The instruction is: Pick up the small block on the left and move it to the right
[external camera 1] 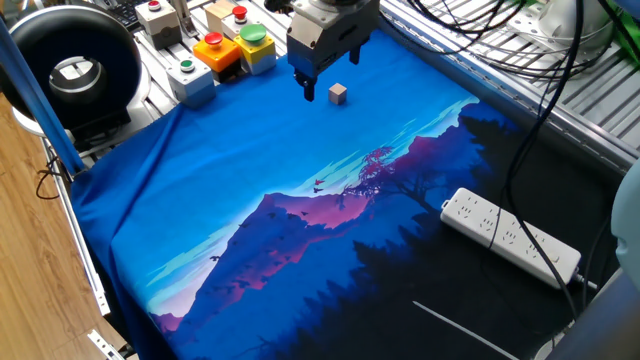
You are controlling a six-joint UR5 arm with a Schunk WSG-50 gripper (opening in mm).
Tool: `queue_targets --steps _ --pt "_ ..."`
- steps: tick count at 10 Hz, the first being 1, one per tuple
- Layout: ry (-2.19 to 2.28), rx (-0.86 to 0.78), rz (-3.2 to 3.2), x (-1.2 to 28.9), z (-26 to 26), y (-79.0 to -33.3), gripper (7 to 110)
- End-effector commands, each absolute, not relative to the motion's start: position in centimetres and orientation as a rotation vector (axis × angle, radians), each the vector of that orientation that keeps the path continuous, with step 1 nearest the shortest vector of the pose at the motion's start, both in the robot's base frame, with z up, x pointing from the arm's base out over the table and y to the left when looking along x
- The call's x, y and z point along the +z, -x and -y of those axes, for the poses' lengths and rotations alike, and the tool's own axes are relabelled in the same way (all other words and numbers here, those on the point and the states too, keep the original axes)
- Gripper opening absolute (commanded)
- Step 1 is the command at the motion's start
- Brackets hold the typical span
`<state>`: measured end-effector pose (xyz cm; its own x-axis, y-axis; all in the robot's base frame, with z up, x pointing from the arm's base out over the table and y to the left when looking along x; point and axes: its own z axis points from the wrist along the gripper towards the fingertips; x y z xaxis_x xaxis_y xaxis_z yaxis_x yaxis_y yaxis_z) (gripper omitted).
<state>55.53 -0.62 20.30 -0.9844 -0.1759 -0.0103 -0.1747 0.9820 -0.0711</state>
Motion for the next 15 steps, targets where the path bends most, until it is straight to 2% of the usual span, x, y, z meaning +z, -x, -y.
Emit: queue_targets --steps 1,2,4,5,7,8,9,11,12,13,14,15 --pt "0.35 -0.14 -3.099 20.6 0.6 -56.0 7" --pt "0.249 -0.09 -3.109 20.6 -0.2 -55.9 7" --pt "-0.117 0.118 -3.106 20.6 -3.2 -56.0 7" --pt "-0.196 0.153 -3.103 20.7 -3.7 -56.0 7" --pt "-0.058 0.112 -3.093 21.2 -3.2 -56.1 7" --pt "0.012 0.184 -3.092 21.7 -4.4 -55.8 7" --pt "-0.026 0.351 -3.057 21.9 -7.1 -56.6 7" --pt "-0.117 0.386 -3.117 21.7 -7.7 -55.6 7" --pt "-0.025 0.435 -3.103 22.2 -8.5 -55.6 22" --pt "0.008 0.45 -3.074 22.3 -8.8 -56.2 22" --pt "0.038 0.369 -3.08 21.9 -7.5 -56.3 88" --pt "0.047 0.318 -3.065 21.7 -6.7 -56.8 88"
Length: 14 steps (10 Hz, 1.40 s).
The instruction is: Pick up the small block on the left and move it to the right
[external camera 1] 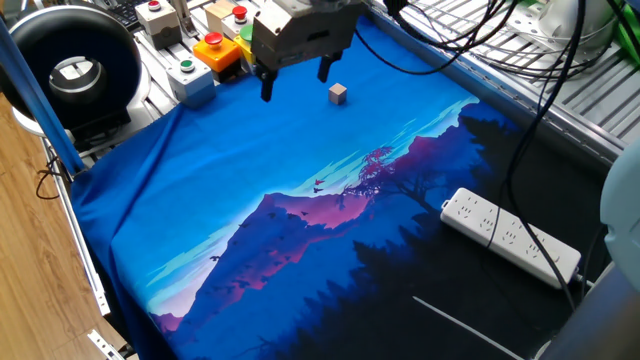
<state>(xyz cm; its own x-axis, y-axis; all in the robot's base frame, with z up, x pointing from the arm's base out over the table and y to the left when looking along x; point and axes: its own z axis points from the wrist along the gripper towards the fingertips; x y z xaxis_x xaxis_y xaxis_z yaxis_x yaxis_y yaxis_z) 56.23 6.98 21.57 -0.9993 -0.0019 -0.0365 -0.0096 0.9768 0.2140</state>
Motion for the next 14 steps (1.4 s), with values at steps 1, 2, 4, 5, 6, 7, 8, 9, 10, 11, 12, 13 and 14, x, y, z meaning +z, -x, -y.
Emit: queue_targets --steps 1,2,4,5,6,7,8,9,10,11,12,13,14 --pt "0.088 0.255 -3.064 21.5 -5.7 -57.0 88" --pt "0.138 0.21 -3.059 21.5 -5.0 -57.1 88" --pt "0.121 0.02 -3.063 21.2 -2.2 -57.5 66" --pt "0.117 -0.045 -3.06 21.3 -1.2 -57.7 66" --pt "0.119 -0.102 -3.052 21.4 -0.4 -57.9 22" --pt "0.112 -0.146 -3.047 21.5 0.3 -58.1 22" --pt "0.112 -0.128 -3.026 21.5 0.0 -58.6 7" --pt "0.116 -0.121 -3.021 21.5 0.0 -58.7 7" --pt "0.121 -0.119 -3.02 21.5 0.0 -58.7 7" --pt "0.122 -0.107 -3.021 21.4 -0.2 -58.7 7" --pt "0.118 -0.075 -3.025 21.4 -0.7 -58.6 7" --pt "0.117 -0.058 -3.025 21.4 -1.0 -58.6 7" --pt "0.112 -0.047 -3.02 21.3 -1.1 -58.7 7"
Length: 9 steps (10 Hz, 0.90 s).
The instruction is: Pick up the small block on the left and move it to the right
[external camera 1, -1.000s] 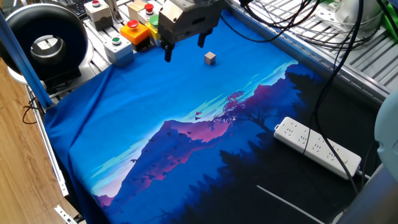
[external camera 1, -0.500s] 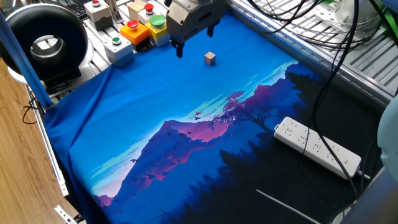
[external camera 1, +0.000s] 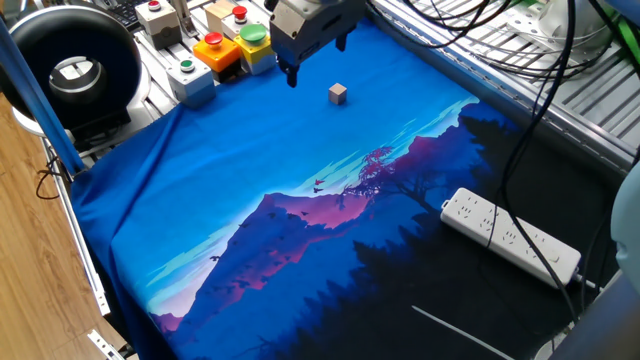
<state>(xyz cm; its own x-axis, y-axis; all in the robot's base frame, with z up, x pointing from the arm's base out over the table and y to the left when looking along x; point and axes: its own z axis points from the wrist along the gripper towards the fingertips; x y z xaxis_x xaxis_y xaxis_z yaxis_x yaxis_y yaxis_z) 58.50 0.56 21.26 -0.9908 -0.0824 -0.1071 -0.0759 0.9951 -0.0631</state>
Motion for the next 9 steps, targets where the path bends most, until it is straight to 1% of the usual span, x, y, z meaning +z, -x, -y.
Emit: queue_targets --steps 1,2,3,4,5,9 --pt "0.058 0.006 -3.04 21.4 -1.9 -58.2 7" --pt "0.1 0.182 -3.05 21.8 -4.6 -57.4 7" --pt "0.122 0.296 -3.029 22.1 -6.3 -57.4 66" --pt "0.121 0.276 -3.05 22.1 -5.9 -56.9 66" --pt "0.129 0.267 -3.052 22.0 -5.7 -56.9 107" --pt "0.158 0.264 -3.044 22.0 -5.7 -56.9 107"
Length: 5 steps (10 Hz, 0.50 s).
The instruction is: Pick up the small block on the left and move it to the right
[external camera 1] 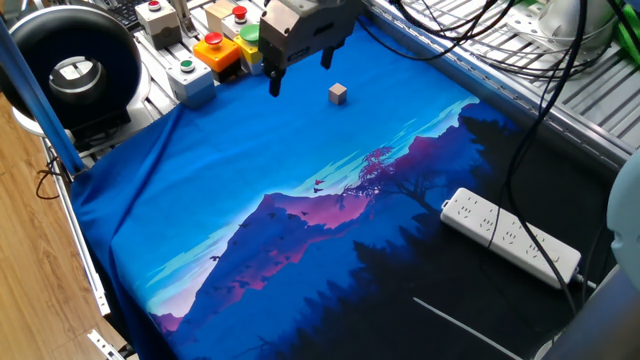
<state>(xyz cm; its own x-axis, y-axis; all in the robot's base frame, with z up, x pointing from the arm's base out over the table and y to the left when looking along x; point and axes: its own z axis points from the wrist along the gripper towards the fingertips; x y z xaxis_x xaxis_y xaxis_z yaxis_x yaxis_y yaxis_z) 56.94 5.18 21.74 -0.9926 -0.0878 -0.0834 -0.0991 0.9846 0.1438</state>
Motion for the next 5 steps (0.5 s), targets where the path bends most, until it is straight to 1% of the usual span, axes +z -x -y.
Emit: queue_targets --steps 1,2,5 --pt "0.164 0.219 -3.046 21.8 -4.9 -57.0 88" --pt "0.136 0.13 -3.058 21.5 -3.4 -57.1 88" --pt "0.091 -0.002 -3.054 21.1 -1.3 -57.6 88"
